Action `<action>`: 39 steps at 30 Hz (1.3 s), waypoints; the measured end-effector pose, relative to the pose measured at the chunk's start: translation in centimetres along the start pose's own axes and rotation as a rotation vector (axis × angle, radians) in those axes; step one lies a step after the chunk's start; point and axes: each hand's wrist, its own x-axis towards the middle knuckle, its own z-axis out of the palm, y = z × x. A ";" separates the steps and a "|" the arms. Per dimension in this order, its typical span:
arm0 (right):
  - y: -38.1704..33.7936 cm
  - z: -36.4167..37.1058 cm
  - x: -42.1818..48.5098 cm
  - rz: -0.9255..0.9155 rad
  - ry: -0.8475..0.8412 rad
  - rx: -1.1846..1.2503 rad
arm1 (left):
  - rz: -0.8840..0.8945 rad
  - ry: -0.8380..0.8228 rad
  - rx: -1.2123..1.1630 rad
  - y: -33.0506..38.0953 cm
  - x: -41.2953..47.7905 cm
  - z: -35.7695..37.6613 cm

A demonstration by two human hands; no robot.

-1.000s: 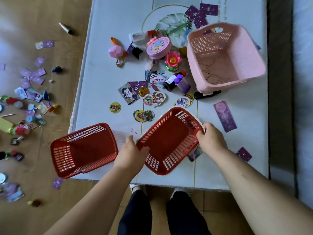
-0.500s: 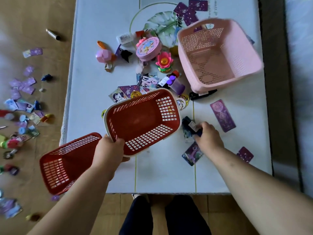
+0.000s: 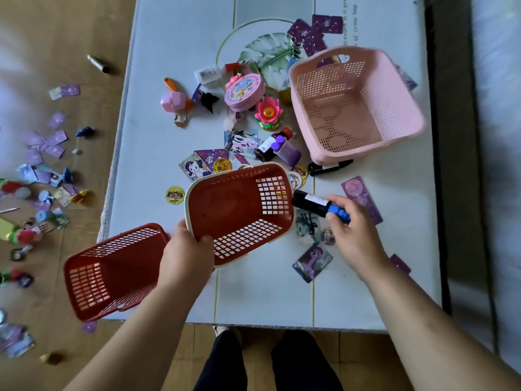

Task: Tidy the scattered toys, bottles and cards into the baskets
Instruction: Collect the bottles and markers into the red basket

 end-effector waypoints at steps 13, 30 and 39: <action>-6.0 -3.1 2.5 0.071 0.006 -0.066 | -0.081 -0.045 -0.359 4.1 -4.3 0.2; -9.4 -1.3 11.8 0.690 0.352 0.543 | -0.013 -0.064 -0.310 6.8 5.3 -5.0; -11.6 -1.6 19.9 0.566 0.278 0.712 | -0.013 -0.042 -0.283 6.9 6.8 -3.7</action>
